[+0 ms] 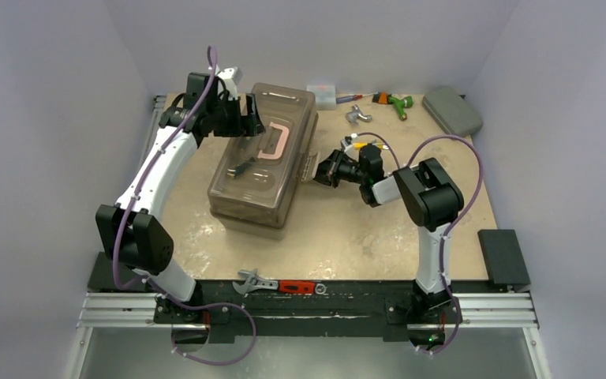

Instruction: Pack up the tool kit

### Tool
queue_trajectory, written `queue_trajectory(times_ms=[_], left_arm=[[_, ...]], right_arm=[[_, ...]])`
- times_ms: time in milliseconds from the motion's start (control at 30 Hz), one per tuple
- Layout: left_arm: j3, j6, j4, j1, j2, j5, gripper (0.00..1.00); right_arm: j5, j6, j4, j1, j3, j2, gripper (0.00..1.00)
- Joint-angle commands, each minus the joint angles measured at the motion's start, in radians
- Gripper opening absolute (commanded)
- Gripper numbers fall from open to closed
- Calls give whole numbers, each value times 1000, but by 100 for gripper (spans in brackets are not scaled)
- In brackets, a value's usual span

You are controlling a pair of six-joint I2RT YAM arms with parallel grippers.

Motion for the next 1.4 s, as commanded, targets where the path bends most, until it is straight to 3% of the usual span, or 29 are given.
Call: queue_trajectory(times_ms=[0, 200, 467, 633, 767, 900, 1033, 1367], left_arm=[[-43, -37, -180, -18, 88, 123, 81], [-37, -31, -192, -18, 105, 126, 80], [-19, -31, -223, -17, 171, 140, 79], [-3, -33, -241, -18, 203, 182, 78], [-2, -31, -246, -18, 202, 193, 78], [-1, -32, -247, -18, 197, 193, 78], [-4, -39, -246, -18, 198, 212, 77], [-7, -43, -248, -20, 209, 229, 77]], right_arm=[[22, -130, -103, 30, 53, -213, 0], [270, -479, -862, 68, 256, -298, 0], [568, -549, -1243, 190, 475, -266, 0], [891, -587, -1572, 298, 753, -155, 0], [1044, -566, -1762, 345, 921, -49, 0], [1137, -544, -1846, 368, 991, 8, 0], [1148, -547, -1812, 373, 963, 11, 0], [967, -554, -1564, 370, 822, 13, 0]])
